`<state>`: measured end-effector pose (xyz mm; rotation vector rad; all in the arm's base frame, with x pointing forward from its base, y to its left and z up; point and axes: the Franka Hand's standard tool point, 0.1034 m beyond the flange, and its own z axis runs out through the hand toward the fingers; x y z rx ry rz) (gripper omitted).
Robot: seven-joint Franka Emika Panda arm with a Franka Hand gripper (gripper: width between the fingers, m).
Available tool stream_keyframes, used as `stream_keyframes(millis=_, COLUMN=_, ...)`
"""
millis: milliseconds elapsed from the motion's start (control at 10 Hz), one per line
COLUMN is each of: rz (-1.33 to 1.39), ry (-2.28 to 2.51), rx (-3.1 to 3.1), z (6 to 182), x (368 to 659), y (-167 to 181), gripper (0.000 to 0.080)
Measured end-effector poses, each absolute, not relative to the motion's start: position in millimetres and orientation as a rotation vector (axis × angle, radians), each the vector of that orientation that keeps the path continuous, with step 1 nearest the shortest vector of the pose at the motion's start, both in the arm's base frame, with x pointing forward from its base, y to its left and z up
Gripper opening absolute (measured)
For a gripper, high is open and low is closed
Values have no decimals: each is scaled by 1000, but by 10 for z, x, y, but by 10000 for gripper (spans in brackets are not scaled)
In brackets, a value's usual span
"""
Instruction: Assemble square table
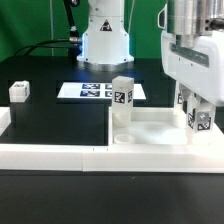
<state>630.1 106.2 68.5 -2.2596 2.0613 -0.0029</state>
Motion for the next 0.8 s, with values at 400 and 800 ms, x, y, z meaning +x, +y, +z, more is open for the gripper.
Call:
stream_keyframes(millis=400, rz=14, ry=2193, rx=-2131, z=676, x=6285, y=1057, gripper=410)
stream_keyframes(millis=800, rz=-129, ry=1530, rx=-2611, z=699, x=6283, y=1147, gripper=638)
